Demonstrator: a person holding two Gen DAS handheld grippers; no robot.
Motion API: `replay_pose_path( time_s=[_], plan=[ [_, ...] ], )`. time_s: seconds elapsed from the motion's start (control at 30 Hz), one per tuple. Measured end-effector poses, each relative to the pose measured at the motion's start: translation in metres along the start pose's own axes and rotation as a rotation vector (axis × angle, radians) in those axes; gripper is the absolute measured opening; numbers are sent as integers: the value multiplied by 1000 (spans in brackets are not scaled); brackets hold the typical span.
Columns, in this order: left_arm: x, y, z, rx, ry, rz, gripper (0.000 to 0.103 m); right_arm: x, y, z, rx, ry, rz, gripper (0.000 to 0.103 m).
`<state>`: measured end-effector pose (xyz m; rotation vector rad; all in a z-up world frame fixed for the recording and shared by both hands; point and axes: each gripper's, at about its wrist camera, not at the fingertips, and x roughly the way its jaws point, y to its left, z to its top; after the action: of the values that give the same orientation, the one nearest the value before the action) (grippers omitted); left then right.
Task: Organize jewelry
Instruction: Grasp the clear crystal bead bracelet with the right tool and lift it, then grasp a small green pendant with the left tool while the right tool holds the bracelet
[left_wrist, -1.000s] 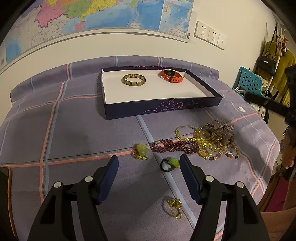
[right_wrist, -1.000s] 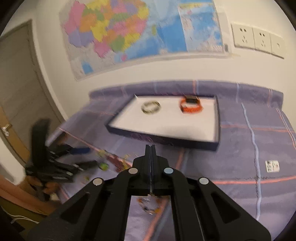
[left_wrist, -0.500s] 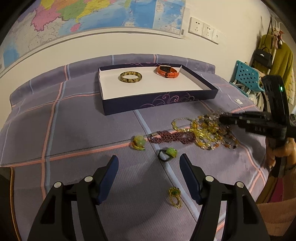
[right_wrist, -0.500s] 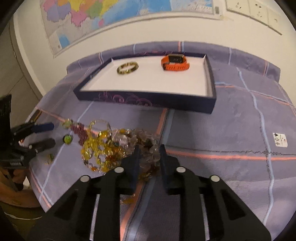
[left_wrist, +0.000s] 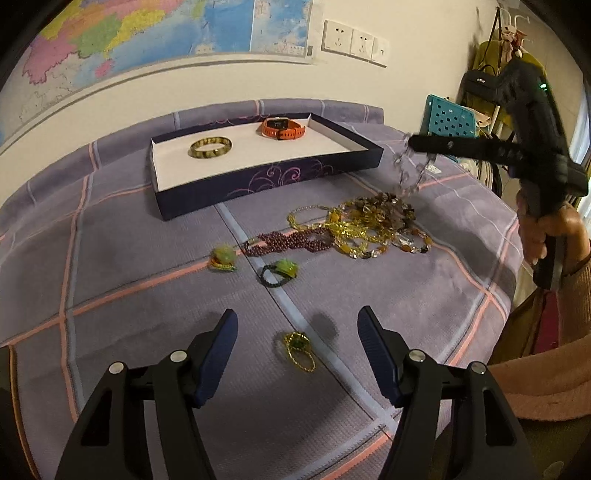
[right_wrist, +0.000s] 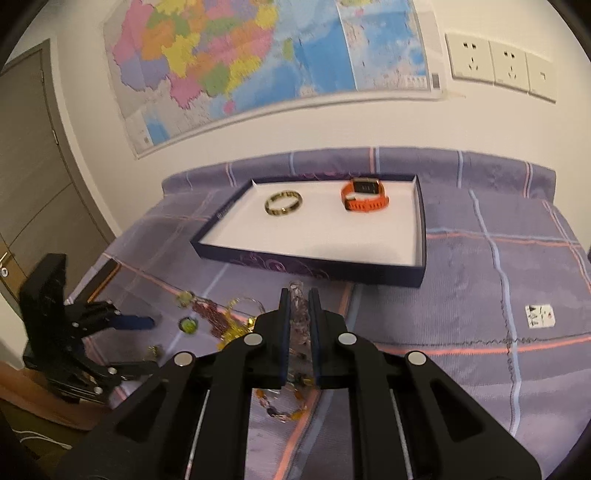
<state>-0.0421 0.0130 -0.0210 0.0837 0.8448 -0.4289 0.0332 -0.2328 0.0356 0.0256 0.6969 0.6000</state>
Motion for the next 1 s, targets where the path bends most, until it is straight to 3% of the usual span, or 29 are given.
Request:
replay_pose_path(
  time_s=[0.23,0.47,0.53,0.73,0.93,1.0],
  plan=[
    [1,11,7,-26,-14,38,64,-6,8,4,-11,-21,25,10],
    [12,40,22,-111,-4,92,52,1,9,0,1,-7,41,10],
    [11,43,23,-123,-1,73,49,1,9,-1,3,-6,42,10],
    [-1,22,11,-37,9,-12,53,-1,9,-2,3,-8,47,10],
    [-1,3,-4,15,41,-19,53,-1,9,-2,7,-5,55,10],
    [-1,-1,-5,28,42,-10,41,-1,9,-2,9,-4,58,10]
  ],
)
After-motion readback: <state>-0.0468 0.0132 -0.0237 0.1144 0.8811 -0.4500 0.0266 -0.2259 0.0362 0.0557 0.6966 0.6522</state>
